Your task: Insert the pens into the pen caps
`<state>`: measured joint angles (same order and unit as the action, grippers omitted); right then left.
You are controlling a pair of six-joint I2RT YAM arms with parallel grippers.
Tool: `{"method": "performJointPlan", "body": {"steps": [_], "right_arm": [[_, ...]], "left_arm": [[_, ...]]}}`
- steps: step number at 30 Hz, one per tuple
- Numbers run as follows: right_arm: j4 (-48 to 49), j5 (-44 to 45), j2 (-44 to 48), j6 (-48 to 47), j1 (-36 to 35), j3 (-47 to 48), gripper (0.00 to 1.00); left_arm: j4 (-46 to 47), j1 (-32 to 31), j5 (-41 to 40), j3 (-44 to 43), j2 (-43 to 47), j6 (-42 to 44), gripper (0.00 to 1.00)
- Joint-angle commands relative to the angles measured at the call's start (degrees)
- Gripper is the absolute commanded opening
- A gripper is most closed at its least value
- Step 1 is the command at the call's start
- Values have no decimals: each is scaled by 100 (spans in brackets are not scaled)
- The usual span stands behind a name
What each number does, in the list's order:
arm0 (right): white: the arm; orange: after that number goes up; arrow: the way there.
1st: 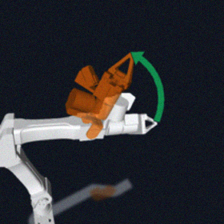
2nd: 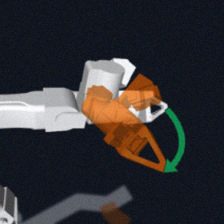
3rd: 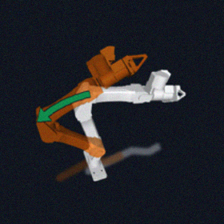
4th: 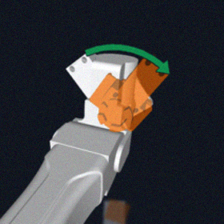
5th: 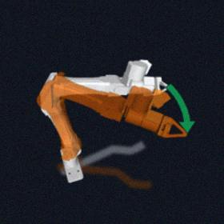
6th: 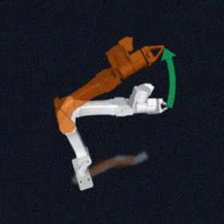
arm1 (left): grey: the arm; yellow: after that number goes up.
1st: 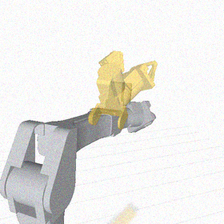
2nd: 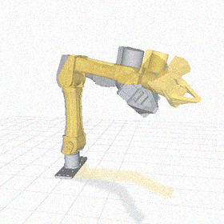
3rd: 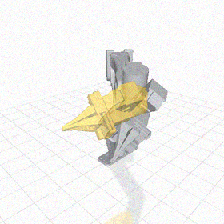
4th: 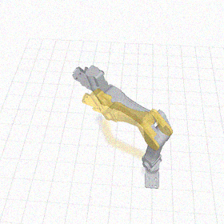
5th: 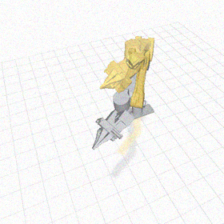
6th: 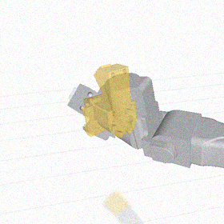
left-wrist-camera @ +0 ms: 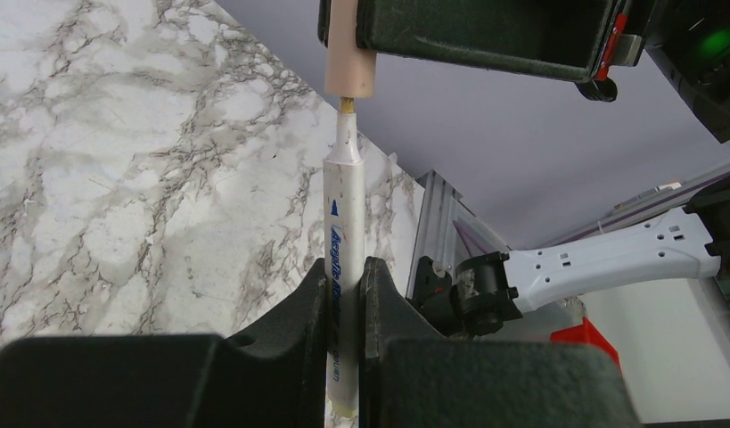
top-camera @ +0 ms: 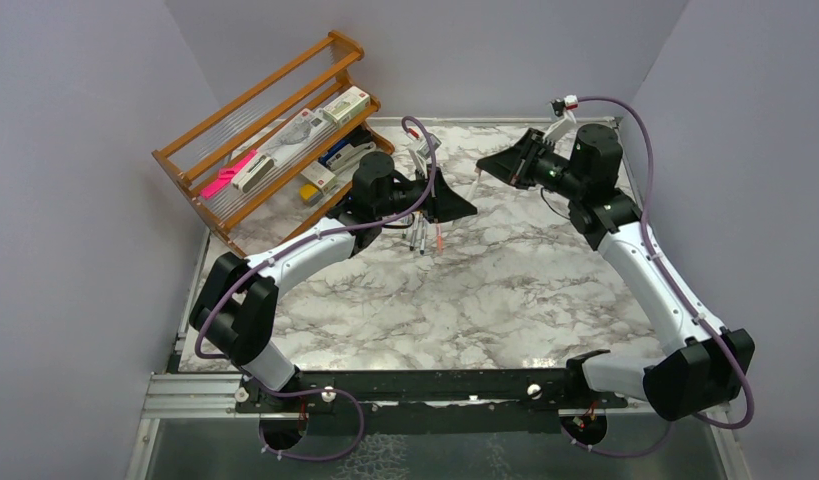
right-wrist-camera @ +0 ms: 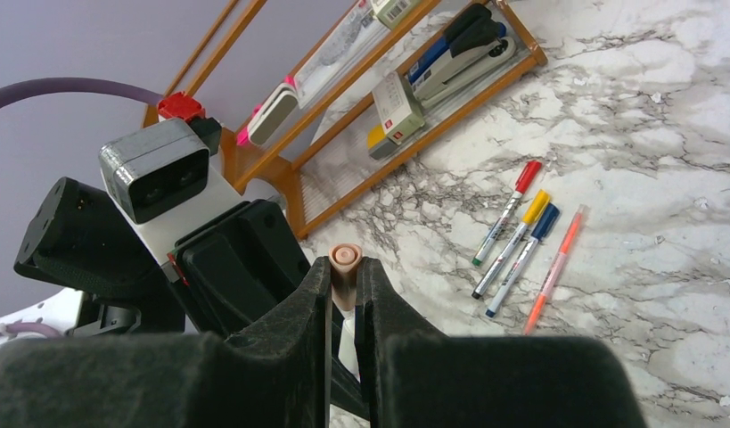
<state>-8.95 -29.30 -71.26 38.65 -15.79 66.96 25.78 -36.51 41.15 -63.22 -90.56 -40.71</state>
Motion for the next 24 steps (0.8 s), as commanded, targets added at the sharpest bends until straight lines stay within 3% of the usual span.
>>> {"method": "performJointPlan", "body": {"steps": [1, 24], "right_arm": [[171, -103, 182, -129, -12, -21, 1], [341, 321, 324, -38, -3, -154, 1]], "left_arm": [[286, -5, 8, 1, 36, -51, 0], [331, 19, 144, -90, -5, -86, 0]]}}
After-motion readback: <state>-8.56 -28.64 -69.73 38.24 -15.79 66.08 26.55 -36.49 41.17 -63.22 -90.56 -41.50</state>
